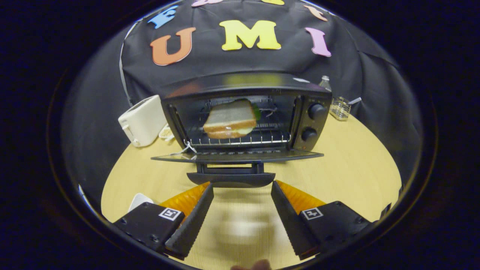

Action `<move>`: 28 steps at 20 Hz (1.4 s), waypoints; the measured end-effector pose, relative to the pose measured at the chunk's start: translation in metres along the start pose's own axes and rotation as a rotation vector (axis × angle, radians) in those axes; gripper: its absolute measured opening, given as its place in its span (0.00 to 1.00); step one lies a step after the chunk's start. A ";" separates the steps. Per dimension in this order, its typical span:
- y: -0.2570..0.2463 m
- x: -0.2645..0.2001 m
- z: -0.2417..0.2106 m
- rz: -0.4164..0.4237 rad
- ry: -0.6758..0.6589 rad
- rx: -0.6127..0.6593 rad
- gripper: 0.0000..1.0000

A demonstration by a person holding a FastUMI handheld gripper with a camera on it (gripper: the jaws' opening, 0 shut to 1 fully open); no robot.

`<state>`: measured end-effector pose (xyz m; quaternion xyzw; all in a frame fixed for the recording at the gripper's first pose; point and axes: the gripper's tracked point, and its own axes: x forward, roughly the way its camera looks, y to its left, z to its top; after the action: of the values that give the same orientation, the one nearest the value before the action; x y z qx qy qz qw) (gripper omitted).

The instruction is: Open the toaster oven, put the food inside, and close the toaster oven door.

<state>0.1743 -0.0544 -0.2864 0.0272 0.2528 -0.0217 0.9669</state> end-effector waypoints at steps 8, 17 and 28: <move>0.012 -0.040 0.101 0.017 -0.193 0.010 1.00; 0.018 -0.157 0.161 0.024 -0.372 0.013 1.00; -0.002 -0.271 0.162 -0.016 -0.488 0.024 1.00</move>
<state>0.0174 -0.0587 -0.0126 0.0306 0.0116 -0.0384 0.9987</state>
